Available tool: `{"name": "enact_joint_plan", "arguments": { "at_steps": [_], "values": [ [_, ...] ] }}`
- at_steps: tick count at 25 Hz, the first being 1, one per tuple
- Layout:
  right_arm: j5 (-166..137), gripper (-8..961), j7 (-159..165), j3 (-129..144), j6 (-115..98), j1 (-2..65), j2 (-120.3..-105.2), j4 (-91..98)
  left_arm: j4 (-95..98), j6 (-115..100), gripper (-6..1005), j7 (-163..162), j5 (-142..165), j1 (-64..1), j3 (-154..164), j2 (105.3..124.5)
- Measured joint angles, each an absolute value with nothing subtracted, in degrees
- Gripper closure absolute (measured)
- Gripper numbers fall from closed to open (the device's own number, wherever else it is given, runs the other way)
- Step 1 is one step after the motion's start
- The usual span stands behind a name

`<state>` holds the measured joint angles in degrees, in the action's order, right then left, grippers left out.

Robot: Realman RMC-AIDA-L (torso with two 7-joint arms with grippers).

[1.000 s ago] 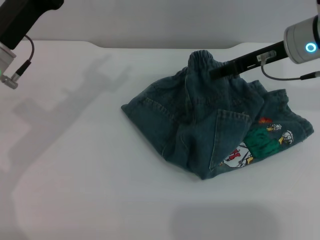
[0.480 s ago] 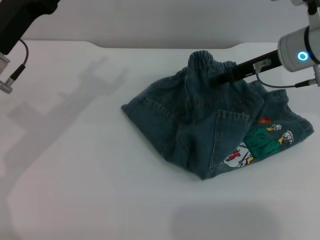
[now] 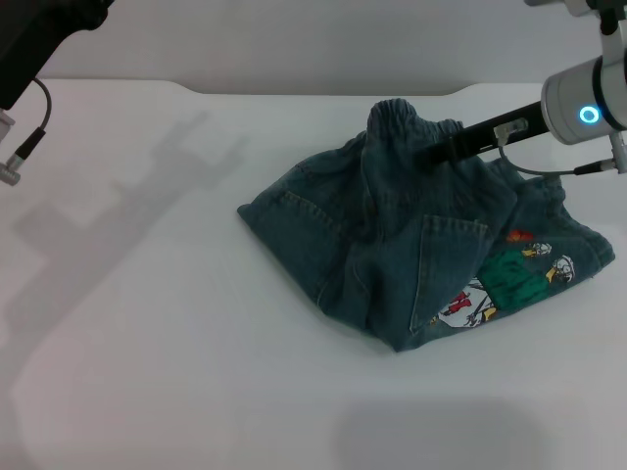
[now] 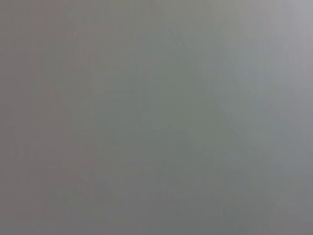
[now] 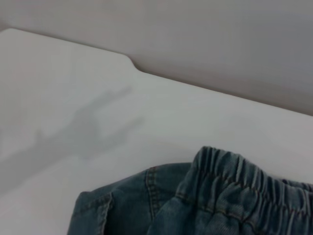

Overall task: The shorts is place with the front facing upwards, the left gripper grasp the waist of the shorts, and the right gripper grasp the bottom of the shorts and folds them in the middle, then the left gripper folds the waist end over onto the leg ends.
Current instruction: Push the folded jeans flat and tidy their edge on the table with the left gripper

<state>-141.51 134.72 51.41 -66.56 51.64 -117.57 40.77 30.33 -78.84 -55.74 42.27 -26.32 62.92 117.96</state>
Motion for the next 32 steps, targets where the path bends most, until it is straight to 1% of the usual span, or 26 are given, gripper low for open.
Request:
{"name": "enact_joint_plan", "arguments": {
  "at_steps": [3, 5, 11, 16, 21, 22, 23, 32],
  "values": [
    [-141.53, 594, 134.51, 51.41, -66.48, 51.03, -117.59, 40.9, 30.33, -78.98, 197, -55.72, 42.27, -26.06, 62.83, 117.94],
    [-141.53, 819, 134.44, 51.46, -66.46, 50.56, -117.59, 41.18, 30.32, -79.05, 197, -55.72, 42.27, -25.96, 62.82, 117.93],
    [-141.53, 893, 134.03, 51.51, -66.86, 49.34, -117.83, 42.37, 30.32, -79.48, 197, -55.72, 42.27, -25.84, 62.75, 117.93],
    [-140.65, 954, 133.86, 51.5, -68.06, 46.77, -118.53, 46.37, 30.32, -79.5, 197, -55.72, 42.27, -25.83, 63.0, 117.93],
    [-135.17, 954, 133.06, 51.67, -68.72, 42.15, -118.75, 50.38, 30.32, -79.5, 197, -55.72, 42.27, -25.72, 63.05, 117.94],
    [-131.81, 954, 132.39, 52.15, -69.07, 39.79, -118.7, 52.14, 30.32, -79.5, 197, -55.72, 42.28, -25.6, 62.9, 117.93],
    [-131.81, 954, 132.39, 52.15, -69.07, 39.79, -118.7, 52.14, 30.3, -79.49, 197, -55.72, 42.28, -25.58, 62.85, 117.93],
    [-121.12, 953, 132.16, 55.32, -70.52, 28.33, -118.75, 61.84, 30.3, -79.09, 197, -55.72, 42.67, -25.68, 62.83, 117.82]
  ]
}}
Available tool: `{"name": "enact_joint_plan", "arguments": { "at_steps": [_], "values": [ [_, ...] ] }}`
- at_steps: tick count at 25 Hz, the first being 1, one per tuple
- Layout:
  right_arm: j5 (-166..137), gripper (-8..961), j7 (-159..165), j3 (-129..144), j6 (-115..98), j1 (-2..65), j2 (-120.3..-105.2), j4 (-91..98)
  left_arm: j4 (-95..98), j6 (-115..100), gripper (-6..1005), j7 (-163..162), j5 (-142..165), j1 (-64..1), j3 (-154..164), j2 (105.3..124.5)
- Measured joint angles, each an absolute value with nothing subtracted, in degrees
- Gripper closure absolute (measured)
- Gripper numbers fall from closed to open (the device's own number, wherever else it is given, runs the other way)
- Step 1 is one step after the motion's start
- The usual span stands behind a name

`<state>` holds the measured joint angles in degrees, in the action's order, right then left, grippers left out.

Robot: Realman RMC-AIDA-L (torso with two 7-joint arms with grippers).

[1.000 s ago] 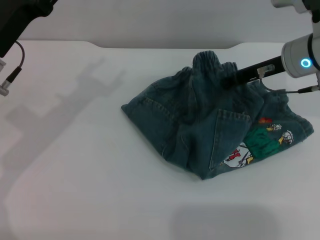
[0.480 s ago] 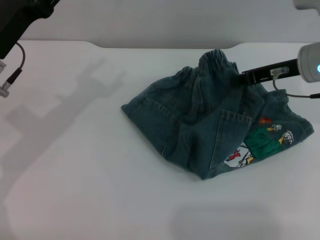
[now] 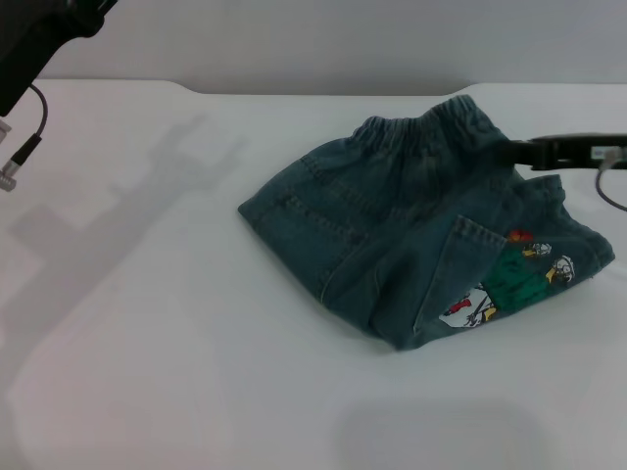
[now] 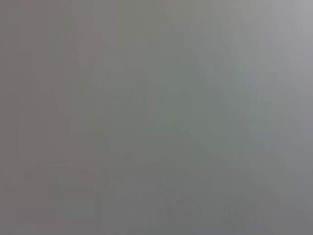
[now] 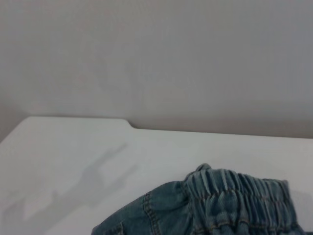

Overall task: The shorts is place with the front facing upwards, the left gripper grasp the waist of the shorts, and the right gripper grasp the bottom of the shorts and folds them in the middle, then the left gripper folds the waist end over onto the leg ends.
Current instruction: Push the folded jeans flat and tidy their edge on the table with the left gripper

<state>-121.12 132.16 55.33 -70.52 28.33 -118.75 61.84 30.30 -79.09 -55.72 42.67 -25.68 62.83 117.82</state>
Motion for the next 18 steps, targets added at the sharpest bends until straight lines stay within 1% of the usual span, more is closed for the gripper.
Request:
{"name": "enact_joint_plan", "arguments": {
  "at_steps": [8, 18],
  "values": [
    [-117.85, 954, 130.86, 54.81, -72.03, 22.55, -118.74, 64.12, 30.32, -79.0, 197, -55.72, 42.72, -25.92, 62.77, 117.72],
    [-117.84, 954, 129.14, 51.2, -71.56, 19.87, -118.7, 62.69, 30.33, -78.41, 197, -54.94, 42.71, -25.93, 63.13, 117.61]
  ]
}}
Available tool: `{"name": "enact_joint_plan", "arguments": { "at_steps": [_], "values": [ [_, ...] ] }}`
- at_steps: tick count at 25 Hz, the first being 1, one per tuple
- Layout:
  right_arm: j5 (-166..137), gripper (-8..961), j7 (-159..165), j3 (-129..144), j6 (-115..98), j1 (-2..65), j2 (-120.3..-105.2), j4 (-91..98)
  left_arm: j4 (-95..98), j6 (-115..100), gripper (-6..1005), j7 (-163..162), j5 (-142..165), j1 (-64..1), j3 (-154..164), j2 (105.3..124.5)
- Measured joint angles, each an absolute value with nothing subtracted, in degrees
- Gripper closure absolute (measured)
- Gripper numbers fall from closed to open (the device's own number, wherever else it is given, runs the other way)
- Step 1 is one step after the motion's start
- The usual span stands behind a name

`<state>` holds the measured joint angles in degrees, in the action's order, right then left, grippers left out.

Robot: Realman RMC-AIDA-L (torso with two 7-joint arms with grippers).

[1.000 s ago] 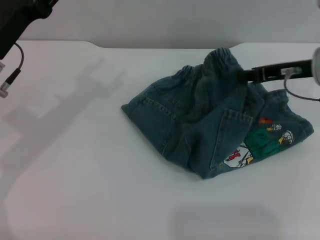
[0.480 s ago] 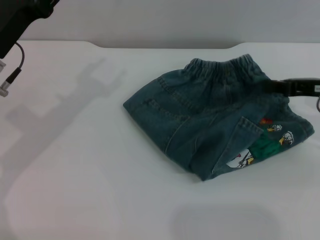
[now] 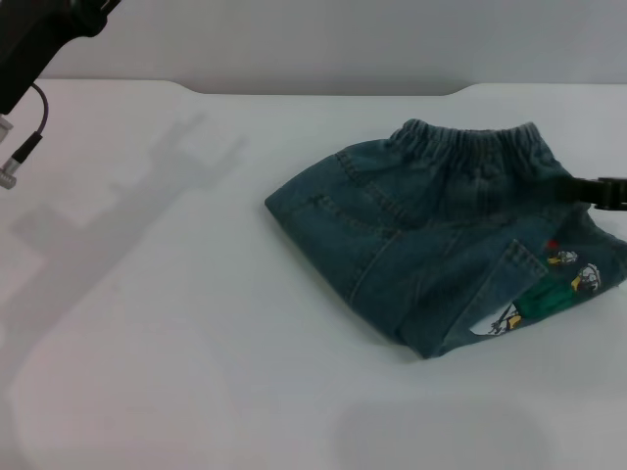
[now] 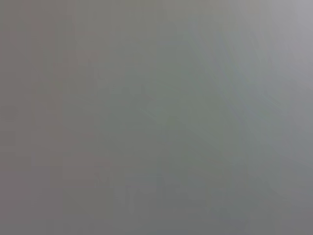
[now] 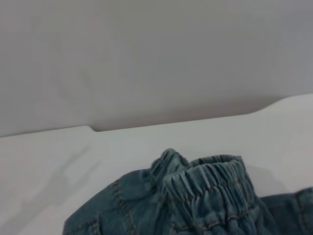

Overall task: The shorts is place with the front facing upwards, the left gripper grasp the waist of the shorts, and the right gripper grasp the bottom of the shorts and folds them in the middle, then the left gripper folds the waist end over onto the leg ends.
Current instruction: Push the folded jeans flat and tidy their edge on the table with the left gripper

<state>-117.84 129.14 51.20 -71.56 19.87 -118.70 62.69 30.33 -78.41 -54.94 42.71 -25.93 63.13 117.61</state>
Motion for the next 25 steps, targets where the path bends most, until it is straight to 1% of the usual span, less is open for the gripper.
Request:
{"name": "enact_joint_plan", "arguments": {
  "at_steps": [3, 9, 17, 23, 25],
  "values": [
    [-118.1, 954, 128.67, 49.71, -71.55, 19.06, -118.67, 62.05, 30.32, -77.99, 197, -54.93, 42.71, -25.93, 63.06, 117.54],
    [-118.87, 954, 127.8, 47.64, -71.32, 18.37, -118.08, 58.06, 30.33, -76.53, 197, -54.45, 42.71, -26.05, 63.14, 117.39],
    [-121.47, 953, 127.61, 46.82, -69.05, 18.2, -118.08, 55.41, 30.32, -75.59, 197, -53.53, 42.71, -26.33, 63.2, 117.4],
    [-124.39, 953, 127.61, 46.49, -66.17, 19.4, -118.09, 52.95, 30.32, -75.25, 197, -53.11, 42.71, -26.39, 63.1, 117.42],
    [-124.71, 937, 127.57, 46.55, -65.13, 19.61, -118.09, 52.22, 30.32, -74.8, 197, -52.96, 42.71, -26.45, 63.09, 117.41]
  ]
}}
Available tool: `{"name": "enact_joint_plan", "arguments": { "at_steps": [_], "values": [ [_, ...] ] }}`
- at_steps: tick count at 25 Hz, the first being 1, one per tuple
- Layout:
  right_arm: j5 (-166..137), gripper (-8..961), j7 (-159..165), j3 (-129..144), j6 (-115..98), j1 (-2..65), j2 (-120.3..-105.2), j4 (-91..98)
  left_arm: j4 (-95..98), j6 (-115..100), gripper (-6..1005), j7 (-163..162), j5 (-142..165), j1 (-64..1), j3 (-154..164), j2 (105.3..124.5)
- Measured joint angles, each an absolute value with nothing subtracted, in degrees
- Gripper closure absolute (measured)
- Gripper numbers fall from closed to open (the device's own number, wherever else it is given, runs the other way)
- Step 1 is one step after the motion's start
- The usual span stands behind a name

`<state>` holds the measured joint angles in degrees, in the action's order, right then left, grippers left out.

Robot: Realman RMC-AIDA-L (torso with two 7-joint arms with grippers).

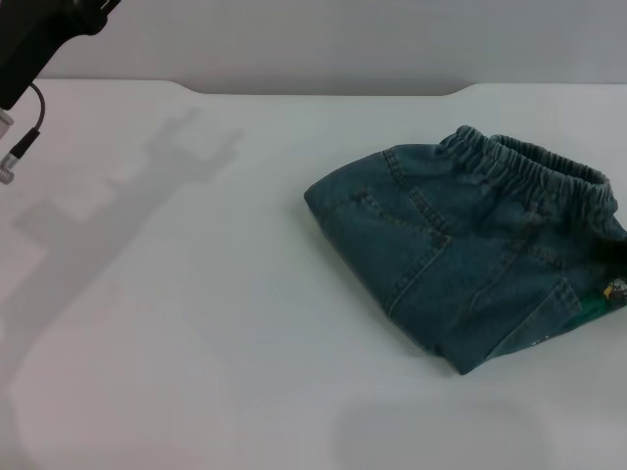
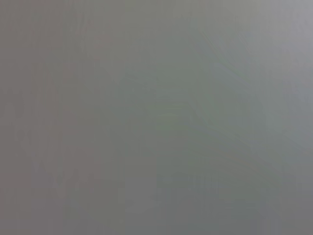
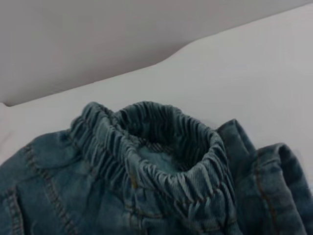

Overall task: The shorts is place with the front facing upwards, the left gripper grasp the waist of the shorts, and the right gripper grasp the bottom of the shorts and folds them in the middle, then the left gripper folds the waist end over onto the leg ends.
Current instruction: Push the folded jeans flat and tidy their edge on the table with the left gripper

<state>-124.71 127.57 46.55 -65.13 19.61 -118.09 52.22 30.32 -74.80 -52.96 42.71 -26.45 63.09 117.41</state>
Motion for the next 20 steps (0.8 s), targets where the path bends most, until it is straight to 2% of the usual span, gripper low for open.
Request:
{"name": "enact_joint_plan", "arguments": {
  "at_steps": [17, 20],
  "values": [
    [-126.3, 799, 126.82, 46.42, -66.9, 20.92, -117.82, 55.2, 30.98, -69.46, 197, -53.4, 42.32, -27.56, 62.69, 117.47],
    [-126.05, 704, 126.85, 46.29, -68.49, 20.09, -118.11, 57.98, 31.84, -68.49, 197, -53.47, 42.33, -27.74, 62.66, 117.5]
  ]
}}
